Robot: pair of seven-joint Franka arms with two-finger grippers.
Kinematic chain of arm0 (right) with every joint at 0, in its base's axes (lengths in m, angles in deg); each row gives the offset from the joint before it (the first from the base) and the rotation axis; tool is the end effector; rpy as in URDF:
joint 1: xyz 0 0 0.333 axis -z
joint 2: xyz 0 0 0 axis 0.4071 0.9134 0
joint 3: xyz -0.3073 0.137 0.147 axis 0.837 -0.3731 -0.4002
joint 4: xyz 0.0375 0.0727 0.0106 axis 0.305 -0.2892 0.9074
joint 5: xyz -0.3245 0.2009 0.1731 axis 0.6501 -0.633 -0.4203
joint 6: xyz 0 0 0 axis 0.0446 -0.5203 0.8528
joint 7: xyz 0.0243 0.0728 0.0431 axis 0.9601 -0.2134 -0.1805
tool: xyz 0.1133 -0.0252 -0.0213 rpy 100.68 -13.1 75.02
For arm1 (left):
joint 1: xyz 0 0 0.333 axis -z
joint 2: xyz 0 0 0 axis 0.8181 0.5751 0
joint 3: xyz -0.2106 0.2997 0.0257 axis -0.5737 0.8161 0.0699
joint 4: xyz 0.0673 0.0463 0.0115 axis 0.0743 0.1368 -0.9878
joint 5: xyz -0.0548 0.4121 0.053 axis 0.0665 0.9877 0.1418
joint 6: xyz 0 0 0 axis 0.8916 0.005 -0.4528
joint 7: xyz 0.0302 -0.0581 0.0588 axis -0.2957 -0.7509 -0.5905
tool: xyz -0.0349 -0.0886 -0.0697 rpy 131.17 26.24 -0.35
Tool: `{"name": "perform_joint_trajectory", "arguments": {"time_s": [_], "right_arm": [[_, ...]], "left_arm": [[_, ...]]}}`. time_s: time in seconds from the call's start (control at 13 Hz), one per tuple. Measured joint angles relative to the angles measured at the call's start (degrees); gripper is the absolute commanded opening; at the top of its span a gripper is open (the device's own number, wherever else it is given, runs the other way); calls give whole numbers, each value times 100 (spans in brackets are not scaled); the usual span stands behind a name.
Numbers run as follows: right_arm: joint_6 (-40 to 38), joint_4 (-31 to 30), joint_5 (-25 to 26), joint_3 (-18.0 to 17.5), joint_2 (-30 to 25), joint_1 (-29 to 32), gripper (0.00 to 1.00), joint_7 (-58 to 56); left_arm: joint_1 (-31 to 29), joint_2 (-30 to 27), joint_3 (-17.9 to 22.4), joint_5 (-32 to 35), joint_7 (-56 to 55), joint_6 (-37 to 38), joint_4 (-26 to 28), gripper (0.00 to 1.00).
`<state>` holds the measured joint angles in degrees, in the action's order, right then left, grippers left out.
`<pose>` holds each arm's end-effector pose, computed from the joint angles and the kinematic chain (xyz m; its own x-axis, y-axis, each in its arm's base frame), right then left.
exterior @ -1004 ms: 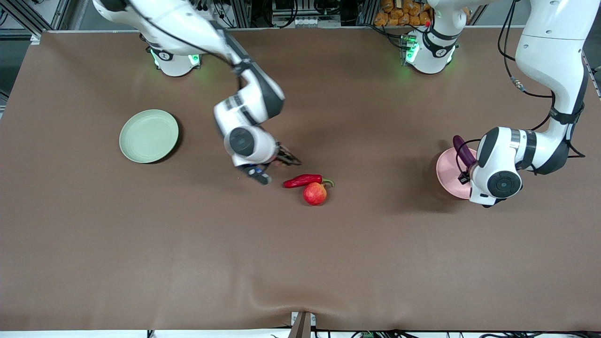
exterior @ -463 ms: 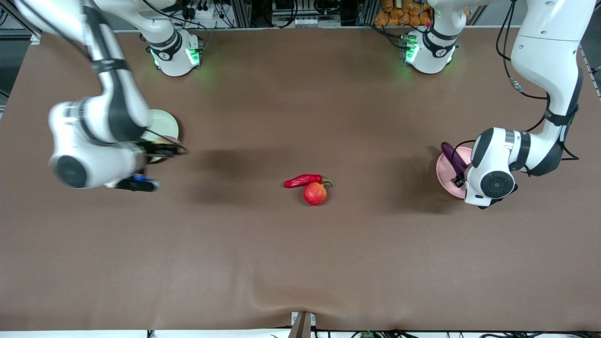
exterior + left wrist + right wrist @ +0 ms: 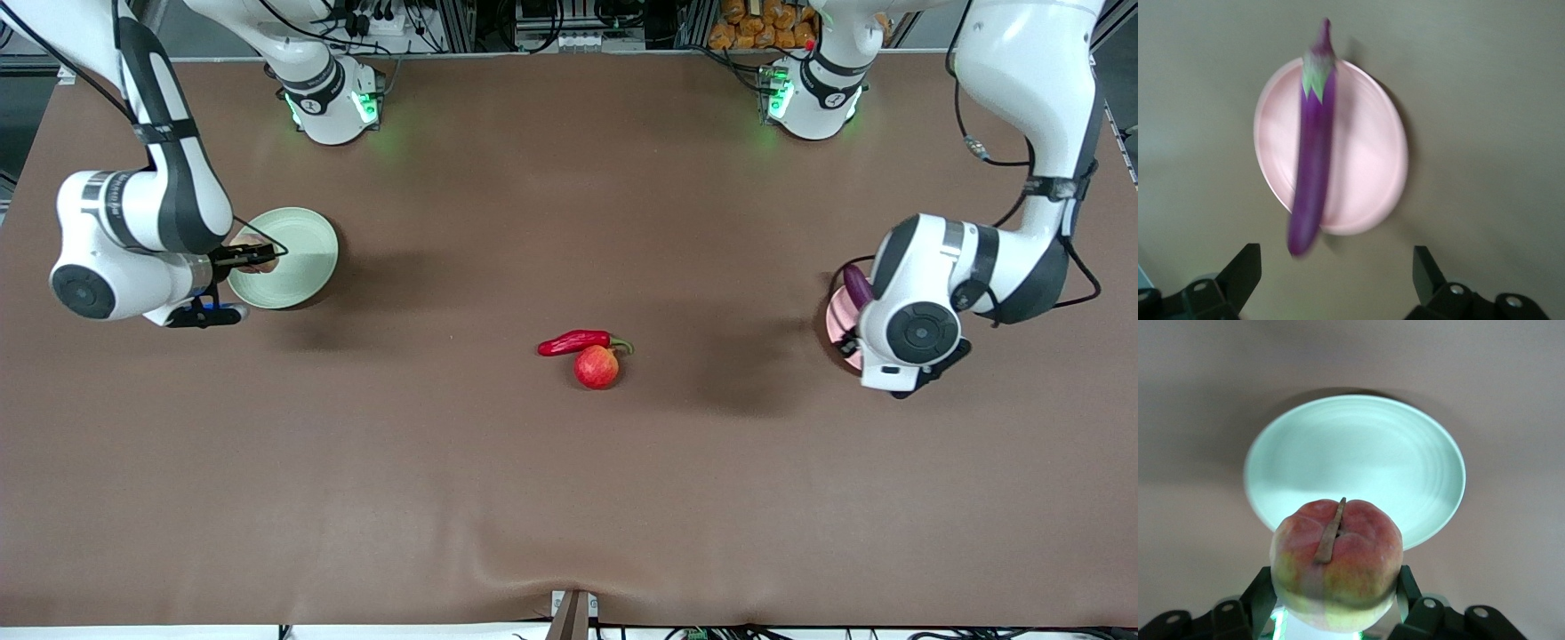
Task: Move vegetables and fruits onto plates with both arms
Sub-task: 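Place the peach on the green plate while the left gripper releases the eggplant, then grasp the red chili pepper with the left gripper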
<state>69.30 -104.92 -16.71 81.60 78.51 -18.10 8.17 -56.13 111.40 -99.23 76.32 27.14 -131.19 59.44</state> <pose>0.5117 -0.0559 0.2928 0.8363 0.0791 -0.5426 0.0702 -0.9968 -0.0371 0.6393 -0.1322 0.3366 0.7558 0.6502 -0.0779 0.5687 -0.7107 -0.4140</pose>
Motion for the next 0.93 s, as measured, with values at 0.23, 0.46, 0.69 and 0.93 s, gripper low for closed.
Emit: {"name": "perform_joint_trajectory", "arguments": {"time_s": [0.23,0.46,0.69,0.93], "right_arm": [[918,-543,23,31,38,351,0,-605],[1313,-604,28,36,212,607,91,-1112],[1466,-613,29,36,519,722,100,-1124],[782,-343,-71,13,540,765,100,-1131]], "left_arm": [[565,50,-219,-585,-1048,94,-505,100],[1275,432,-227,-922,-2005,88,-1189,100],[1943,1005,-226,-952,-2908,-384,-1791,100],[2452,1370,-201,-953,-3596,-1449,-1919,100]]}}
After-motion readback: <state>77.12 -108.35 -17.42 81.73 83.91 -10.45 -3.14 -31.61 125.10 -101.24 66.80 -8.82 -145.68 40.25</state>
